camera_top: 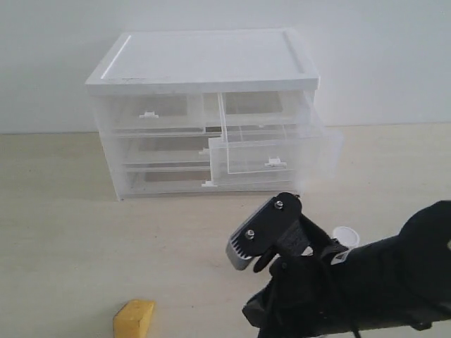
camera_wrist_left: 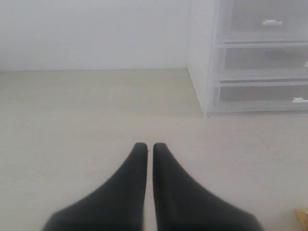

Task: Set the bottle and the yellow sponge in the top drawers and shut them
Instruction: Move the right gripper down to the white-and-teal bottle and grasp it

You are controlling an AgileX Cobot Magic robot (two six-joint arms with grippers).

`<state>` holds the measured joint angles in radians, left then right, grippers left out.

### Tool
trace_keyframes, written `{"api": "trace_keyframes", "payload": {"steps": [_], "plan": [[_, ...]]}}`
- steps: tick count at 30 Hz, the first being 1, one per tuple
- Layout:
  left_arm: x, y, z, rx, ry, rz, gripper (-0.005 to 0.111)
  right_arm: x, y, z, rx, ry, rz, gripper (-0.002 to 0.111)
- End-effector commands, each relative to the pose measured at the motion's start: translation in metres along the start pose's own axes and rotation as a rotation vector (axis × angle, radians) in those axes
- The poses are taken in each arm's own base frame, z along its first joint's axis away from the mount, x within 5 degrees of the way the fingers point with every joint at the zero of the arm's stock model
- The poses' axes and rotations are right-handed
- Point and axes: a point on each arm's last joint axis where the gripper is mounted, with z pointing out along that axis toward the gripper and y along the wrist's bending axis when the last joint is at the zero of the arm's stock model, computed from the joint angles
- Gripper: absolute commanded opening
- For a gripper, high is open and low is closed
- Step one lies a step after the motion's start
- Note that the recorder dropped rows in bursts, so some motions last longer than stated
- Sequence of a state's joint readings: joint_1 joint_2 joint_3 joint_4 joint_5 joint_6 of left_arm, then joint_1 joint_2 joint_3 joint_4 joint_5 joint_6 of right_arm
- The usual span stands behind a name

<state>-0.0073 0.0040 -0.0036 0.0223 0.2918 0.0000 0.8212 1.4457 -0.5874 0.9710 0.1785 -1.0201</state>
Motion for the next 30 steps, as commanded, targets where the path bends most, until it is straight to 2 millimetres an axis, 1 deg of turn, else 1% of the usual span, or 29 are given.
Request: {"api": "trace_keyframes", "payload": {"steps": [1,6,10,12,15,17,18,20,22,23,24,27,30], "plan": [[0.001,0.000,0.000,-0.001,0.000,0.001,0.004,0.009,-0.019,-0.019,-0.078,0.068,0.011,0.000],[0.001,0.000,0.000,-0.001,0.000,0.001,0.004,0.009,-0.053,-0.040,0.049,-0.002,0.085,0.000],[0.001,0.000,0.000,-0.001,0.000,0.001,0.004,0.005,-0.071,-0.064,0.183,-0.116,0.140,0.000],[0.001,0.000,0.000,-0.001,0.000,0.001,0.004,0.008,-0.076,-0.075,0.292,-0.204,0.217,0.000],[0.001,0.000,0.000,-0.001,0.000,0.001,0.004,0.025,-0.083,-0.088,0.488,-0.295,0.265,0.000],[0.001,0.000,0.000,-0.001,0.000,0.001,0.004,0.041,-0.085,-0.093,0.592,-0.331,0.310,0.000],[0.001,0.000,0.000,-0.001,0.000,0.001,0.004,0.046,-0.086,-0.095,0.621,-0.349,0.342,0.000],[0.001,0.000,0.000,-0.001,0.000,0.001,0.004,0.055,-0.083,-0.094,0.662,-0.386,0.351,0.000],[0.001,0.000,0.000,-0.001,0.000,0.001,0.004,0.063,-0.077,-0.089,0.667,-0.437,0.334,0.000],[0.001,0.000,0.000,-0.001,0.000,0.001,0.004,0.066,-0.073,-0.088,0.663,-0.483,0.299,0.000],[0.001,0.000,0.000,-0.001,0.000,0.001,0.004,0.067,-0.070,-0.088,0.662,-0.542,0.245,0.000],[0.001,0.000,0.000,-0.001,0.000,0.001,0.004,0.076,-0.062,-0.089,0.643,-0.674,0.207,0.000],[0.001,0.000,0.000,-0.001,0.000,0.001,0.004,0.081,-0.059,-0.085,0.622,-0.669,0.159,0.000]]}}
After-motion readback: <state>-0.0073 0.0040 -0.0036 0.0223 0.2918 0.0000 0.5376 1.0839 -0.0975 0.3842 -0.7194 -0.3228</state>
